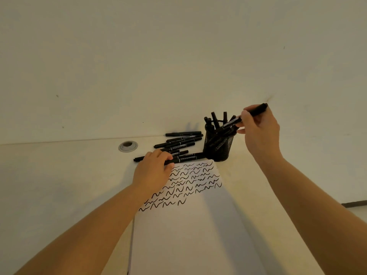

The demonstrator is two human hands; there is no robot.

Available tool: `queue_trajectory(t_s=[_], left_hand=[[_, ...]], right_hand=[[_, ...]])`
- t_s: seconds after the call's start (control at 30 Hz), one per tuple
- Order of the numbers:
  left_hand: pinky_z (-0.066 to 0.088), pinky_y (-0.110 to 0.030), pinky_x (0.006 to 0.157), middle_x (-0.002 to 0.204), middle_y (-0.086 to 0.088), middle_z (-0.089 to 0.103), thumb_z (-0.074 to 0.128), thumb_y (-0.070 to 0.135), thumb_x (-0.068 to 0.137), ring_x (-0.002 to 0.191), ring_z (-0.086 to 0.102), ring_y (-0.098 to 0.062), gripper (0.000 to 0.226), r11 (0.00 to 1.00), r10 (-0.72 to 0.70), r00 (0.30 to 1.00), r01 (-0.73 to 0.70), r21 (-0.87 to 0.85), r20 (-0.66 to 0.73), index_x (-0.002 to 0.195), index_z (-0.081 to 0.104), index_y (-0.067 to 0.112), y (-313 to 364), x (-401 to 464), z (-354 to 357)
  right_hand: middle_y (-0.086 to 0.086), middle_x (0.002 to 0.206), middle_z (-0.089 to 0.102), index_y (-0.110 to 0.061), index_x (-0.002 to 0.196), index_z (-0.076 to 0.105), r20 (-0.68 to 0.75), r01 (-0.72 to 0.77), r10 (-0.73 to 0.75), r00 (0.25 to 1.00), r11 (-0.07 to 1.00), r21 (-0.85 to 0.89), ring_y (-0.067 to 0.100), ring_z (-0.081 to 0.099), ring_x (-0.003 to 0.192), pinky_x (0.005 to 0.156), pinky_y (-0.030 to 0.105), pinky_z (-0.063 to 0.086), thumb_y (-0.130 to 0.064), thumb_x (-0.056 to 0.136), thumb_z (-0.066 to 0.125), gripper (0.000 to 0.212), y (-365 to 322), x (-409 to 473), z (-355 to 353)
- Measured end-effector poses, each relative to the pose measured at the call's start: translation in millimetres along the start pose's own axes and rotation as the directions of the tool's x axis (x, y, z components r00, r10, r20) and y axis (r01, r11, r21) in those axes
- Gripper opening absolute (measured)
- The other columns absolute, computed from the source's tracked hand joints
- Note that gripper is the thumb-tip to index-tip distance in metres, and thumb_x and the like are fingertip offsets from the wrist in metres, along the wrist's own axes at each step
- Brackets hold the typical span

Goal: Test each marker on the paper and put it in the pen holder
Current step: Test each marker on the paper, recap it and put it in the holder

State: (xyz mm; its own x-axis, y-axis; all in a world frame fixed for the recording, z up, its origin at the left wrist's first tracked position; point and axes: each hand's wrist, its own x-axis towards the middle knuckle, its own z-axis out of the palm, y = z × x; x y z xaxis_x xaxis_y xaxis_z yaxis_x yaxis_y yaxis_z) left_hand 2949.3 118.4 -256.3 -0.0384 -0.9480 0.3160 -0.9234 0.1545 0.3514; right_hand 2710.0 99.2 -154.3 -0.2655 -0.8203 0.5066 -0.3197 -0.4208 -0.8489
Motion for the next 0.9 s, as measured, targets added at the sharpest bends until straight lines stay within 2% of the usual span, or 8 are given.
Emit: queue_trajectory(t_s=[0.13, 0.23, 0.33, 0.4, 0.47, 0.53, 0.7, 0.9], left_hand=[[0.046, -0.031, 0.083, 0.117, 0.003, 0.053, 0.045, 0.038, 0.092, 0.105, 0.05, -0.015, 0.028, 0.998, -0.063, 0.998, 0.063, 0.008, 0.005, 0.116, 0.051, 0.026, -3.6, 2.7, 8.8], [0.046, -0.031, 0.084, 0.114, 0.003, 0.054, 0.047, 0.037, 0.091, 0.103, 0.051, -0.015, 0.026, 0.996, -0.092, 0.995, 0.092, -0.003, -0.024, 0.114, 0.052, 0.026, -5.0, 3.2, 12.5], [0.046, -0.031, 0.083, 0.111, 0.003, 0.055, 0.048, 0.035, 0.091, 0.101, 0.052, -0.015, 0.024, 0.993, -0.119, 0.992, 0.118, -0.031, -0.037, 0.113, 0.053, 0.027, -6.1, 2.6, 14.5], [0.047, -0.031, 0.083, 0.11, 0.003, 0.055, 0.049, 0.034, 0.09, 0.099, 0.052, -0.015, 0.023, 0.992, -0.118, 0.992, 0.116, -0.046, -0.045, 0.111, 0.053, 0.027, -6.8, 2.0, 14.8], [0.047, -0.032, 0.084, 0.11, 0.003, 0.055, 0.05, 0.033, 0.09, 0.099, 0.053, -0.015, 0.023, 0.991, -0.122, 0.991, 0.119, -0.066, -0.048, 0.111, 0.054, 0.027, -7.3, 1.7, 14.9], [0.047, -0.033, 0.086, 0.112, 0.003, 0.054, 0.05, 0.033, 0.09, 0.1, 0.053, -0.016, 0.024, 0.988, -0.131, 0.991, 0.127, -0.088, -0.04, 0.113, 0.056, 0.027, -7.7, 2.0, 14.9], [0.047, -0.033, 0.086, 0.114, 0.002, 0.053, 0.05, 0.034, 0.09, 0.1, 0.053, -0.016, 0.026, 0.984, -0.151, 0.988, 0.147, -0.099, -0.031, 0.115, 0.057, 0.027, -8.8, 3.4, 15.1], [0.045, -0.029, 0.081, 0.113, 0.003, 0.053, 0.048, 0.035, 0.091, 0.099, 0.053, -0.015, 0.024, 0.979, -0.186, 0.982, 0.183, -0.089, -0.027, 0.113, 0.057, 0.03, -10.4, 6.1, 16.4]], right_hand=[[-0.013, 0.079, 0.062, -0.036, 0.081, 0.05, 0.01, 0.041, -0.041, 0.999, 0.996, -0.079, 0.005, 0.064, 0.076, 0.071, 0.02, 0.05, -0.025, 0.087, 0.052, 0.013, 9.9, 1.9, 3.7], [-0.017, 0.079, 0.059, -0.03, 0.09, 0.051, 0.055, 0.075, -0.067, 0.996, 0.983, -0.169, -0.004, 0.058, 0.073, 0.059, 0.004, 0.039, -0.022, 0.088, 0.053, 0.008, 14.5, 1.2, 7.5], [-0.014, 0.077, 0.059, -0.027, 0.106, 0.046, 0.128, 0.103, -0.074, 0.989, 0.964, -0.246, 0.003, 0.058, 0.071, 0.059, 0.013, 0.043, -0.017, 0.09, 0.054, 0.02, 17.2, -1.5, 14.4], [-0.001, 0.08, 0.064, -0.025, 0.119, 0.041, 0.179, 0.132, -0.076, 0.981, 0.937, -0.325, 0.018, 0.06, 0.071, 0.063, 0.033, 0.05, -0.016, 0.091, 0.053, 0.032, 17.1, -3.1, 19.5], [0.01, 0.085, 0.066, -0.024, 0.128, 0.035, 0.21, 0.162, -0.074, 0.975, 0.884, -0.438, 0.031, 0.061, 0.073, 0.066, 0.044, 0.051, -0.016, 0.092, 0.05, 0.04, 17.5, -3.5, 24.7], [0.014, 0.089, 0.066, -0.023, 0.13, 0.034, 0.22, 0.181, -0.071, 0.973, 0.825, -0.536, 0.035, 0.06, 0.073, 0.064, 0.043, 0.049, -0.019, 0.093, 0.048, 0.04, 20.6, -3.5, 30.4], [0.009, 0.087, 0.067, -0.02, 0.118, 0.047, 0.238, 0.217, -0.066, 0.969, 0.691, -0.69, 0.027, 0.049, 0.066, 0.057, 0.031, 0.034, -0.028, 0.095, 0.039, 0.025, 29.8, -3.2, 38.5], [0.009, 0.095, 0.068, -0.023, 0.122, 0.048, 0.228, 0.197, -0.046, 0.973, 0.685, -0.702, 0.029, 0.054, 0.072, 0.058, 0.031, 0.035, -0.032, 0.095, 0.038, 0.03, 31.2, -3.5, 39.8]])
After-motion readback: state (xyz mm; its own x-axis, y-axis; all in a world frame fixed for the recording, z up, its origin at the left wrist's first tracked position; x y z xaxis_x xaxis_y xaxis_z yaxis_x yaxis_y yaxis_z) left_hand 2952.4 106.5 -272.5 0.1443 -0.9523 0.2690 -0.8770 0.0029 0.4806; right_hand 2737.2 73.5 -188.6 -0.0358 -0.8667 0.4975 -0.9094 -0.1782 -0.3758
